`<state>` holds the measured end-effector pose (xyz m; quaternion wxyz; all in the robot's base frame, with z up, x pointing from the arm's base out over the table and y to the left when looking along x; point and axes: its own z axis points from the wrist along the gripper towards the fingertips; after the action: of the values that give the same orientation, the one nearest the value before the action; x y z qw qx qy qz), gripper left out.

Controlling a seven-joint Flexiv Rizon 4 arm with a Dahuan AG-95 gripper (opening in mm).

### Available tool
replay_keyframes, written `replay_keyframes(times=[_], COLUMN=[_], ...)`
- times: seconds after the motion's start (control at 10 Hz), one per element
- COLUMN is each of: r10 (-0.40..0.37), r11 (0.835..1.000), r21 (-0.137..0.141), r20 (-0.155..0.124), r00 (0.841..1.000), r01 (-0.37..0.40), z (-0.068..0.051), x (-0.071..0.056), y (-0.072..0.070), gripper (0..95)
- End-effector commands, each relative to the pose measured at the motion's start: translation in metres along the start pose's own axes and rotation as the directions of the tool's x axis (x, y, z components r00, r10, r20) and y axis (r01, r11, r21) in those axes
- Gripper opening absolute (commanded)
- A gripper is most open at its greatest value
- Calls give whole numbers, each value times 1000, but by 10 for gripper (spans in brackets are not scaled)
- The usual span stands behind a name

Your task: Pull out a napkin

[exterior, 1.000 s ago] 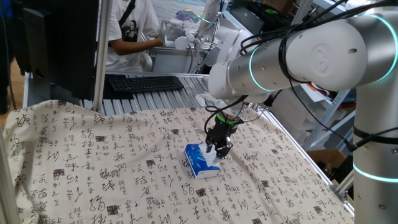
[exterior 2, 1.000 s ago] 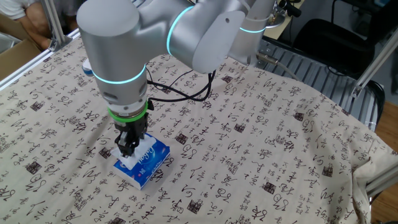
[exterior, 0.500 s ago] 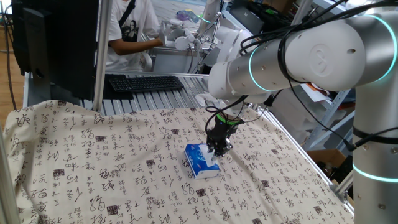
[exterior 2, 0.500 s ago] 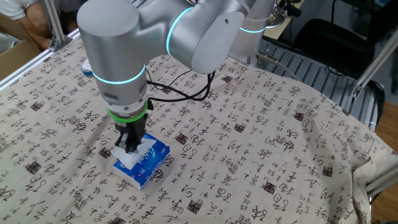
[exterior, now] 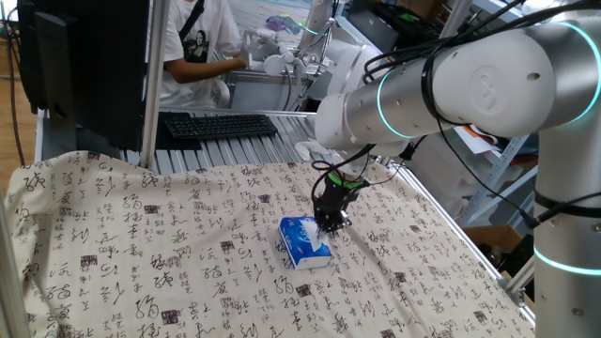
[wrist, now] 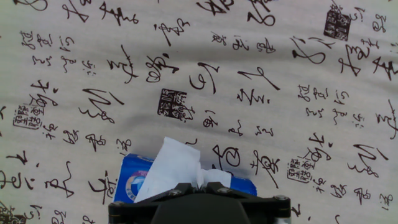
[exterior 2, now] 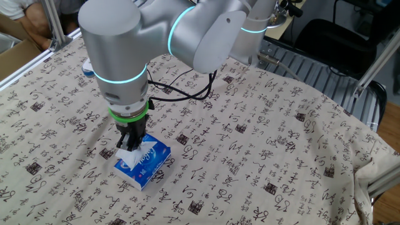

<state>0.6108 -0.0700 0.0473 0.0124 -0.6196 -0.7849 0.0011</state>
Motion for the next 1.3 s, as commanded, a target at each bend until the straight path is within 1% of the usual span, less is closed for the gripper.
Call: replay_keyframes(times=[0.1, 0.3, 0.4, 0.6, 0.7, 0.8, 0.9, 1.0, 1.1, 1.2, 1.3], r10=[-19, -41, -53, -74, -78, -90, -95, -98, -103, -109, -116], r11=[1000, 999, 998, 996, 995, 994, 994, 994, 993, 993, 992], r21=[-21, -32, -35, -51, -60, -62, -64, -53, -53, -56, -62], r20=[-12, -8, -11, -19, -20, -27, -28, -26, -25, -33, -47], r00=[1000, 999, 999, 997, 997, 996, 995, 995, 994, 993, 992], r01=[19, 40, 53, 73, 77, 88, 94, 97, 102, 107, 113], z=[-7, -19, -29, -40, -44, -53, -56, -64, -72, -79, -87], x=[-1, -1, -1, -1, -1, -1, -2, -1, 1, 2, 3], y=[1, 2, 1, -1, -2, -4, -5, -4, -4, -3, -4], gripper=[0, 0, 0, 0, 0, 0, 0, 0, 0, 0, 0])
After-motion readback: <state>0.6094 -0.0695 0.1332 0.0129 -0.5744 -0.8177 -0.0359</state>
